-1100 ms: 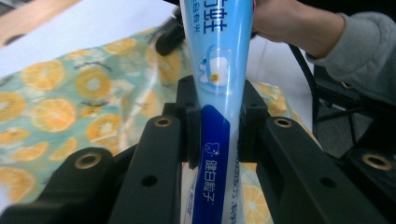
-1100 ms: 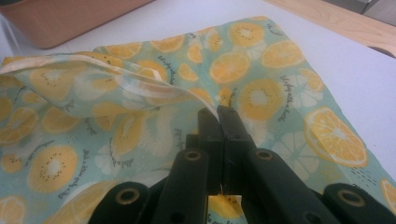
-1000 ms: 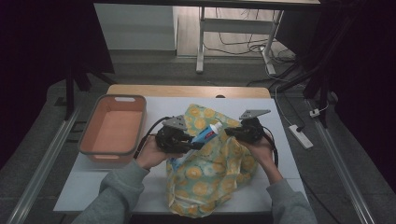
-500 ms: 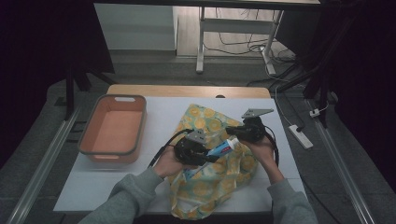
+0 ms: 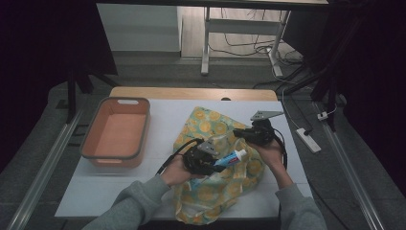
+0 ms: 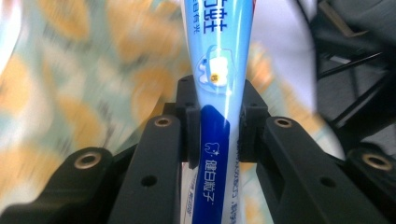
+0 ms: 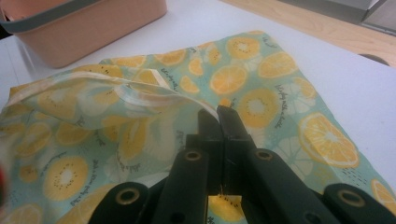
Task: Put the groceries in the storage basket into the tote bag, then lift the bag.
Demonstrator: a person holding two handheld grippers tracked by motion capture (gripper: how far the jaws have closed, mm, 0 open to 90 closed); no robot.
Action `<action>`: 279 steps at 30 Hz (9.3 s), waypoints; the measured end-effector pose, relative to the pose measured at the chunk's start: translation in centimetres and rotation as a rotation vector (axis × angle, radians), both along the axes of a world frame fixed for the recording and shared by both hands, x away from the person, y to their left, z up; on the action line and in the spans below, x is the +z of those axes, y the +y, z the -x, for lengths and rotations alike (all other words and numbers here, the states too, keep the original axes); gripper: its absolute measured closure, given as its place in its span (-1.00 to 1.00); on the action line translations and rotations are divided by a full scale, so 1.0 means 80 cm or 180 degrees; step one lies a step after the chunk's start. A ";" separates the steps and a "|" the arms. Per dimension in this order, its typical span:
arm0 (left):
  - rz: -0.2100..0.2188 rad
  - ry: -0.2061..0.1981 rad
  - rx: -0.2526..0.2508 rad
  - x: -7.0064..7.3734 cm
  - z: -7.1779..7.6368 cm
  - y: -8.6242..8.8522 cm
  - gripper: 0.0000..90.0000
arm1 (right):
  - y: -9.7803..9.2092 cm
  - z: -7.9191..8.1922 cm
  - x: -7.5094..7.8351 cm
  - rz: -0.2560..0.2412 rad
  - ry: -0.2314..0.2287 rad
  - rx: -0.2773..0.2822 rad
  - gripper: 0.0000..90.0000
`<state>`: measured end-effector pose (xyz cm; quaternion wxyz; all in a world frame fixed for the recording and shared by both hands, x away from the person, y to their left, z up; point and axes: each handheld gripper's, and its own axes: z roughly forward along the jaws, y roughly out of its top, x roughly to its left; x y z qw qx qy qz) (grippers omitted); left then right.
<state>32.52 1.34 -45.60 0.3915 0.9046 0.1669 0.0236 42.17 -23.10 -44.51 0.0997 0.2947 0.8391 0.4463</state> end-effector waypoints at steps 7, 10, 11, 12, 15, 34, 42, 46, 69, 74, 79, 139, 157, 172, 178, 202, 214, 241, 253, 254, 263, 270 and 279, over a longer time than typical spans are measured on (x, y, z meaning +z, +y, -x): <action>-0.0281 -0.0022 0.0120 -0.014 -0.002 0.011 0.67 | -0.003 0.005 0.011 -0.0084 -0.0062 0.0001 0.97; -0.0374 -0.0014 0.0152 -0.019 -0.003 0.012 0.66 | -0.002 0.008 0.016 -0.0098 -0.0104 0.0024 0.97; -0.0439 -0.0043 0.0181 -0.021 -0.002 0.011 0.66 | -0.002 0.009 0.018 -0.0111 -0.0112 0.0029 0.97; -0.0516 -0.0073 0.0190 -0.023 -0.002 0.010 0.66 | -0.003 0.010 0.019 -0.0111 -0.0116 0.0034 0.97; -0.0639 -0.0073 0.0190 -0.029 -0.002 0.007 0.66 | -0.003 0.011 0.022 -0.0152 -0.0127 0.0042 0.97; -0.1011 -0.0299 0.0129 -0.035 0.002 -0.040 0.66 | 0.014 0.024 0.033 -0.0232 -0.0145 0.0232 0.97; -0.0986 -0.0326 0.0169 -0.044 -0.017 -0.067 0.65 | 0.022 0.032 0.039 -0.0248 -0.0181 0.0319 0.97; -0.1037 -0.0301 0.0210 -0.054 -0.025 -0.073 0.64 | 0.021 0.030 0.037 -0.0238 -0.0164 0.0312 0.97; -0.0279 -0.0586 0.0442 0.030 0.006 0.005 -0.07 | 0.006 0.019 0.024 -0.0124 -0.0082 0.0142 0.97; -0.0158 -0.0531 0.0625 0.042 0.004 0.050 -0.11 | 0.007 0.020 0.022 -0.0105 -0.0077 0.0150 0.97; -0.0026 -0.0423 0.0913 0.040 -0.007 0.094 -0.12 | 0.006 0.020 0.018 -0.0069 -0.0053 0.0140 0.97; -0.0652 0.0081 0.0944 -0.037 0.008 0.087 0.39 | -0.020 0.053 0.008 0.0021 -0.0129 0.0017 0.97; -0.0354 0.0272 0.0877 -0.029 0.004 0.114 0.94 | 0.026 0.169 0.023 0.0416 -0.0226 0.0505 -0.16; -0.0345 0.0307 0.0851 -0.029 0.003 0.114 0.94 | 0.042 0.175 -0.051 0.1111 -0.0017 0.0419 -0.63; -0.0333 0.0310 0.0848 -0.029 0.003 0.114 0.94 | 0.044 0.169 -0.075 0.1235 0.0004 0.0428 -0.14; 0.0089 0.0268 0.0869 0.003 0.008 0.139 0.95 | 0.007 0.176 -0.022 0.0717 -0.0656 0.0217 0.96; 0.0481 0.0124 0.0977 0.035 0.016 0.168 0.95 | -0.010 0.182 0.017 0.0466 -0.0885 0.0043 0.97; 0.1354 -0.0720 0.1211 0.186 0.004 0.204 0.95 | -0.038 0.101 0.195 -0.0370 -0.1627 -0.0557 0.98; 0.1004 -0.0225 0.1330 0.094 -0.027 0.194 0.95 | -0.037 0.058 0.102 -0.0036 -0.0885 -0.0564 0.97; 0.0944 -0.0174 0.1332 0.084 -0.030 0.193 0.95 | -0.036 0.054 0.091 -0.0023 -0.0820 -0.0561 0.97; 0.0589 0.0119 0.1247 0.029 -0.039 0.173 0.94 | -0.028 0.039 0.015 0.0072 -0.0390 -0.0479 0.97; 0.0519 0.0128 0.1160 0.025 -0.033 0.162 0.91 | -0.024 0.049 0.010 0.0097 -0.0384 -0.0357 0.96; 0.0540 -0.0058 0.1311 0.026 -0.025 0.169 0.01 | -0.028 0.058 0.017 -0.0018 -0.0451 -0.0292 0.37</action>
